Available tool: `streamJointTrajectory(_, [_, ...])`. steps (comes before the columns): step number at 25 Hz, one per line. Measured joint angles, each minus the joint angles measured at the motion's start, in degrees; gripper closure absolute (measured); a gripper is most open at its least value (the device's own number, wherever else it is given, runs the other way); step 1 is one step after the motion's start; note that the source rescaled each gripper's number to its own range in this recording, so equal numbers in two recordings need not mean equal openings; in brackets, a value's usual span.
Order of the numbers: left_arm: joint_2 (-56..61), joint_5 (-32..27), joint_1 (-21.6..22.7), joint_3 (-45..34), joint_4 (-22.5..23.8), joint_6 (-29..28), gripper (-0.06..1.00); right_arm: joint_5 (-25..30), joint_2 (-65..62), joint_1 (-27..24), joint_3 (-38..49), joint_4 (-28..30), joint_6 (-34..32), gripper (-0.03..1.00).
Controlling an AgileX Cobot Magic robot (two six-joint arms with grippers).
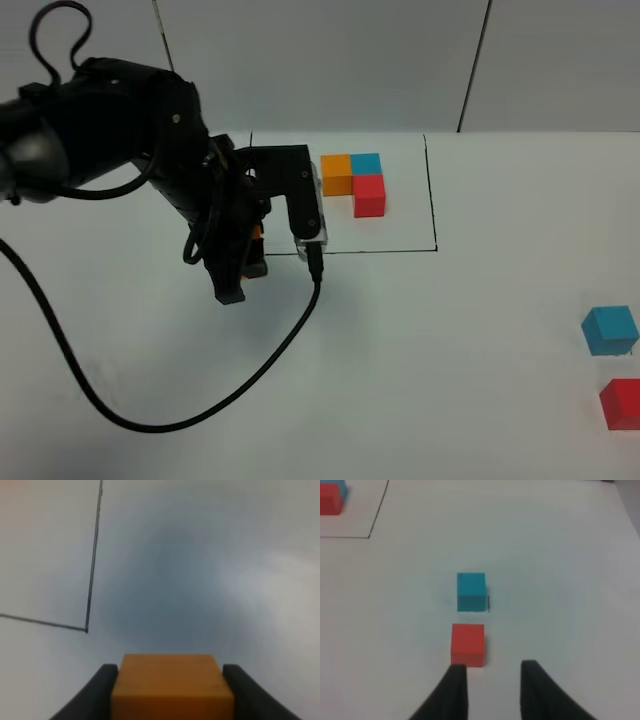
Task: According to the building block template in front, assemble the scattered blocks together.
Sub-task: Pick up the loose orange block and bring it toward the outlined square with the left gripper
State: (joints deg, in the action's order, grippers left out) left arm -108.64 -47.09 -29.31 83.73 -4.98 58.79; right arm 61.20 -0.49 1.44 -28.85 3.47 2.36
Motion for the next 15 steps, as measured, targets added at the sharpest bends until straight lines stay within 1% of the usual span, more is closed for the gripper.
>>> streamJointTrajectory(3, [-4.14, -0.16, -1.99, 2.59, -0.17, 1.42, 0.93, 0.00, 0.00, 0.00, 0.00, 0.00, 0.00, 0.97])
streamJointTrajectory(7, [-10.08, -1.03, -4.02, 6.99, -0.17, 1.78, 0.93, 0.00, 0.00, 0.00, 0.00, 0.00, 0.00, 0.97])
streamJointTrajectory(10, [-13.87, -2.60, -4.29, 11.13, -1.93, 2.10, 0.93, 0.00, 0.00, 0.00, 0.00, 0.00, 0.00, 0.97])
streamJointTrajectory(15, [-18.48, -4.78, -4.29, 16.28, -4.39, 5.27, 0.93, 0.00, 0.00, 0.00, 0.00, 0.00, 0.00, 0.97])
